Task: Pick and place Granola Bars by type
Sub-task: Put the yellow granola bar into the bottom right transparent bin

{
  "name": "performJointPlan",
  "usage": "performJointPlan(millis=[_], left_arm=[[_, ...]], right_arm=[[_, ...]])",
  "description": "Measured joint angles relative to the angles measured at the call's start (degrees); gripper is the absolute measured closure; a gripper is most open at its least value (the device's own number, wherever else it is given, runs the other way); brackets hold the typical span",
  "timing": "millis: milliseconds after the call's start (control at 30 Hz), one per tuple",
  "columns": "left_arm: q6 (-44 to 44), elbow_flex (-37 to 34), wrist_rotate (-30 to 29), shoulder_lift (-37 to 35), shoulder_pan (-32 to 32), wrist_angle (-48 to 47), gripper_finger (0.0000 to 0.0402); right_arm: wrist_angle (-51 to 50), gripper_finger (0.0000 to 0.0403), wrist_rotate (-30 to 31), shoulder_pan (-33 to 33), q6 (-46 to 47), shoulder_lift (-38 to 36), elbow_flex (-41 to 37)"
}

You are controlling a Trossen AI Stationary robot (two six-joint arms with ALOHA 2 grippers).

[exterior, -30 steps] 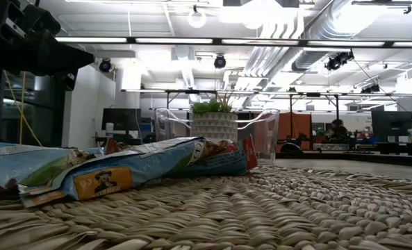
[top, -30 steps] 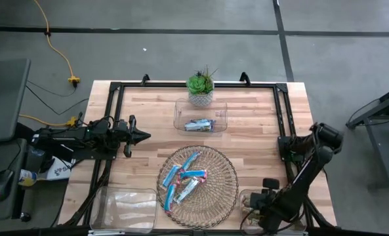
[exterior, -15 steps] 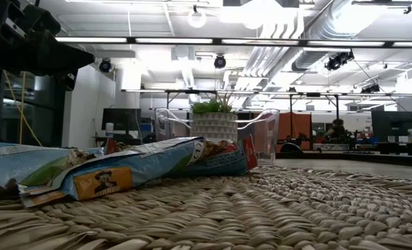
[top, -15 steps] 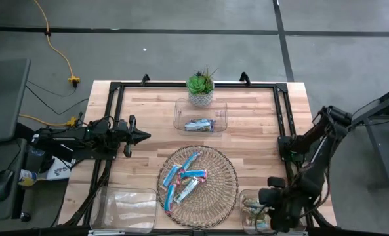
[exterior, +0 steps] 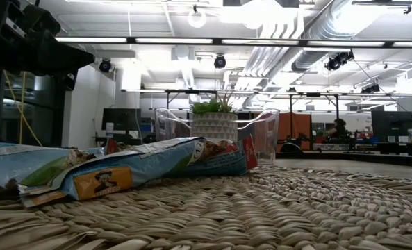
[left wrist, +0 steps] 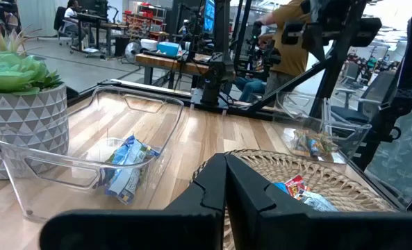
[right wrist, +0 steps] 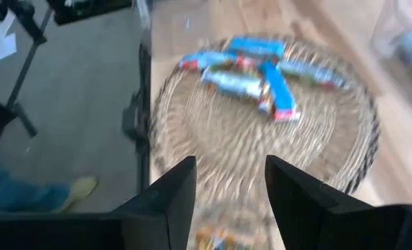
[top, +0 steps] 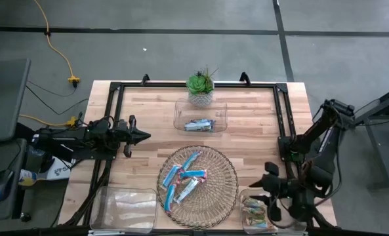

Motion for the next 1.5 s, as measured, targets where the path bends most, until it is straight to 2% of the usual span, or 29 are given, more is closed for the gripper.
performJointPlan(millis=[200,300,600,1000,1267,1500], left_arm=[[0.0,0.0,0.0,0.0,0.0,0.0,0.0401],[0.0,0.0,0.0,0.0,0.0,0.0,0.0401],[0.0,0.0,0.0,0.0,0.0,0.0,0.0401],[0.0,0.0,0.0,0.0,0.0,0.0,0.0401],[0.0,0.0,0.0,0.0,0.0,0.0,0.0401],[0.0,0.0,0.0,0.0,0.0,0.0,0.0401]], right_arm=[[9.0,0.0247,0.8,-7.5,-11.6,0.0,0.0],[14.3,0.0247,-1.4,-11.7,-17.0,0.0,0.0],[29.4,0.0247,-15.8,-24.1,-32.2,0.0,0.0],[41.9,0.0247,-34.1,-37.8,-38.4,3.5,0.0],[46.6,0.0247,-43.6,-41.8,-38.6,11.1,0.0],[39.7,0.0247,-50.3,-41.9,-48.7,20.3,7.8]])
